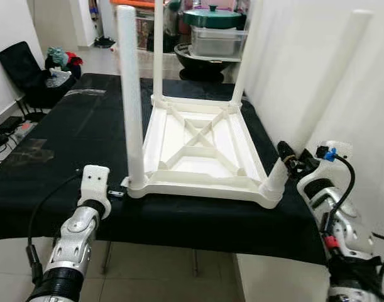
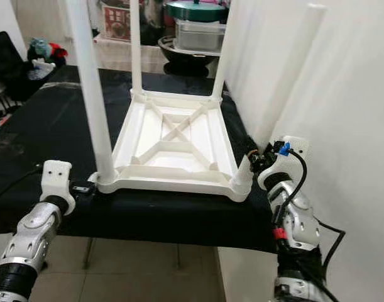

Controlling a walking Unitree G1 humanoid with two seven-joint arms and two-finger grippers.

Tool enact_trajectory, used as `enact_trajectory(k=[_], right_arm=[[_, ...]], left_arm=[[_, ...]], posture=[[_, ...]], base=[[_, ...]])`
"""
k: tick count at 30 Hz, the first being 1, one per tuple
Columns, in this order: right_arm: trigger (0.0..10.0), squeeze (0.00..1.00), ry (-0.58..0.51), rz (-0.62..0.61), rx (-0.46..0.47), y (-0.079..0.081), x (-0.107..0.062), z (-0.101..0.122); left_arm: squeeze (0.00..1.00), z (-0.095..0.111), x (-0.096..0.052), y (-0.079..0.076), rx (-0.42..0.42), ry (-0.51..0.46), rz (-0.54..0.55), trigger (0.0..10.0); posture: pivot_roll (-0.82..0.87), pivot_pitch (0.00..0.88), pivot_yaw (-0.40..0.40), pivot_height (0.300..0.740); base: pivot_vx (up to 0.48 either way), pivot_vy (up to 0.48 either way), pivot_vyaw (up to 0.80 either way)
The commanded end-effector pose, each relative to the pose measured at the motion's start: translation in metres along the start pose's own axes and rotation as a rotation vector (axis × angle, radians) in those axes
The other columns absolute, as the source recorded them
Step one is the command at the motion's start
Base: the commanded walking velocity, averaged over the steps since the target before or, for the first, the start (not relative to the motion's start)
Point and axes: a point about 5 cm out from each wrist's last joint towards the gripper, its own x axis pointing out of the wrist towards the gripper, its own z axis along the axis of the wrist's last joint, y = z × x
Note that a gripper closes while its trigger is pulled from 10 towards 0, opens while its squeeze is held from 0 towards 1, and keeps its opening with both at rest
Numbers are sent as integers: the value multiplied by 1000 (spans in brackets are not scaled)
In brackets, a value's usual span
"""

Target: Building children table

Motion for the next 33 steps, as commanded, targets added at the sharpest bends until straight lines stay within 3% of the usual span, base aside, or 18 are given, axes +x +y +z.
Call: enact_trajectory(k=[1, 2, 3, 5, 8, 9, 15, 16, 17, 18, 21, 22, 27, 30, 33], right_arm=[[0, 0, 58, -83, 22, -6, -6, -16], [0, 0, 60, -120, 12, -8, -7, -17], [0, 0, 91, -279, -26, -17, -12, -21], [0, 0, 135, -493, -8, -25, -24, -31], [0, 0, 139, -529, 24, -18, -29, -34], [0, 0, 125, -497, 53, 2, -30, -36], [0, 0, 164, -429, 62, 17, -25, -42], [9294, 0, 200, -368, 47, 22, -21, -45], [9294, 0, 200, -368, 47, 22, -21, -45], [10000, 0, 234, -321, 23, 27, -19, -47], [10000, 0, 232, -301, 12, 29, -17, -46], [10000, 0, 233, -289, -9, 30, -16, -43], [10000, 0, 225, -270, -14, 32, -16, -40], [10000, 0, 208, -239, -11, 37, -14, -37], [10000, 0, 197, -199, -11, 42, -13, -35]], left_arm=[[0, 0, 1, -14, 7, 2, -60, 10000], [0, 0, 1, -14, 7, 3, -54, 10000], [0, -1, 1, -14, 8, 7, -49, 10000], [0, -4, -1, -13, 6, 13, -35, 10000], [0, -5, -1, -13, 3, 14, -32, 10000], [0, -5, -3, -17, -12, 9, -57, 10000], [0, -4, -5, -22, -12, -3, -116, 10000], [0, -2, -5, -24, -10, -12, -139, 10000], [0, -2, -5, -24, -10, -12, -139, 10000], [0, 0, -4, -27, -9, -25, -171, 10000], [0, 3, -6, -31, -10, -36, -212, 10000], [0, 5, -10, -40, -7, -57, -292, 10000], [0, 7, -16, -53, -6, -78, -376, 10000], [0, 10, -17, -55, -3, -93, -382, 10000], [0, 17, -8, -44, 8, -119, -307, 10000]], posture=[[49, 0, -92, 740], [45, 0, -90, 740], [46, 0, -91, 740], [52, 0, -101, 740], [57, 0, -103, 740], [56, 0, -102, 740], [53, 0, -101, 740], [54, 0, -103, 740], [54, 0, -103, 740], [54, 0, -103, 740], [51, 0, -102, 740], [51, 0, -101, 740], [52, 0, -100, 740], [50, 0, -98, 740], [49, 0, -93, 740]], base=[[0, 0, 0], [0, 0, 0], [0, 0, 0], [0, 0, 0], [0, 0, 0], [0, 0, 0], [0, 0, 0], [0, 0, 0], [0, 0, 0], [0, 0, 0], [0, 0, 0], [0, 0, 0], [0, 0, 0], [0, 0, 0], [0, 0, 0]])
